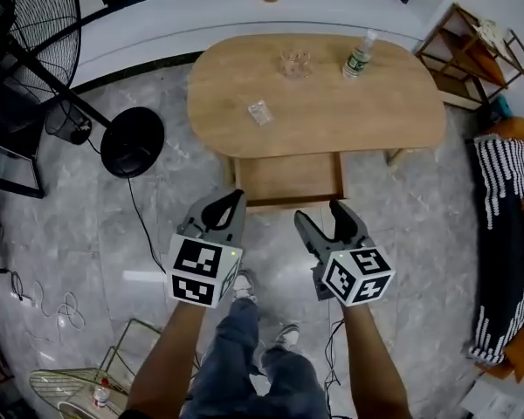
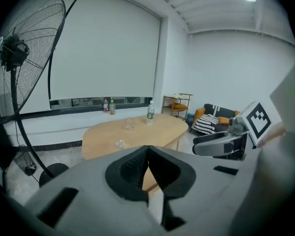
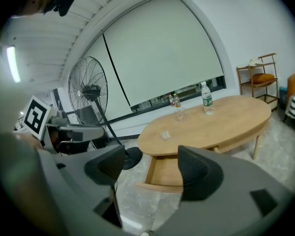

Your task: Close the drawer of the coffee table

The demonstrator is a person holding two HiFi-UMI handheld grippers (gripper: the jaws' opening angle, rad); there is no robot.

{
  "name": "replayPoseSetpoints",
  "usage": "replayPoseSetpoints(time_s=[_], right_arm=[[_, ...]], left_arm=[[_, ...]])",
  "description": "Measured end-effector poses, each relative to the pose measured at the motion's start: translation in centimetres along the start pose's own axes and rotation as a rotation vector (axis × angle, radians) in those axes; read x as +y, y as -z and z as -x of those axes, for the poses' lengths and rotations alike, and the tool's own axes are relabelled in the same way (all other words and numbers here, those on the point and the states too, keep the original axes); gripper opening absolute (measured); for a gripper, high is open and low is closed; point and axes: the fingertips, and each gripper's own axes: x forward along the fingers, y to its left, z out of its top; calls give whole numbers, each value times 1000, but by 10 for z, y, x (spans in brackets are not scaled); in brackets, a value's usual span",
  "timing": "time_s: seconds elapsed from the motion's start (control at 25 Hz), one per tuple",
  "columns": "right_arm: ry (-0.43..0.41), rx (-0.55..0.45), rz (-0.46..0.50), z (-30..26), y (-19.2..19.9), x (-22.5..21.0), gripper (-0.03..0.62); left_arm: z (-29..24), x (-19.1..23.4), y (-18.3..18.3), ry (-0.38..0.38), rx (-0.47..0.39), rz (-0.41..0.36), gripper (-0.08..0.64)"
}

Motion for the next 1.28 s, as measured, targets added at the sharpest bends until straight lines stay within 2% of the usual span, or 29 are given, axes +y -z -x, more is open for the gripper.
replayPoseSetpoints(time_s=[0.32,0.72,0.88,1.0,1.2,1.28], right_arm=[[-36,-32,-9,-22,86,-40,341],[-108,-96,-20,-68,177,-78,348],[-133,-140,-37,-86,204,-95,364],[-143,-173,-75,-98,222,-106,373],[-168,-219,-201,-109,241,-119,384],[-179,-235,-250,-115,247,-121,394]], left_arm=[[-47,-25,93,-15,-16,4,5],[-112,-33,163,-21,-133,-2,5],[-130,-33,176,-30,-179,-51,5],[-132,-26,182,-49,-227,-52,5],[-126,-22,181,-83,-266,-96,5],[-123,-21,179,-88,-286,-83,5]])
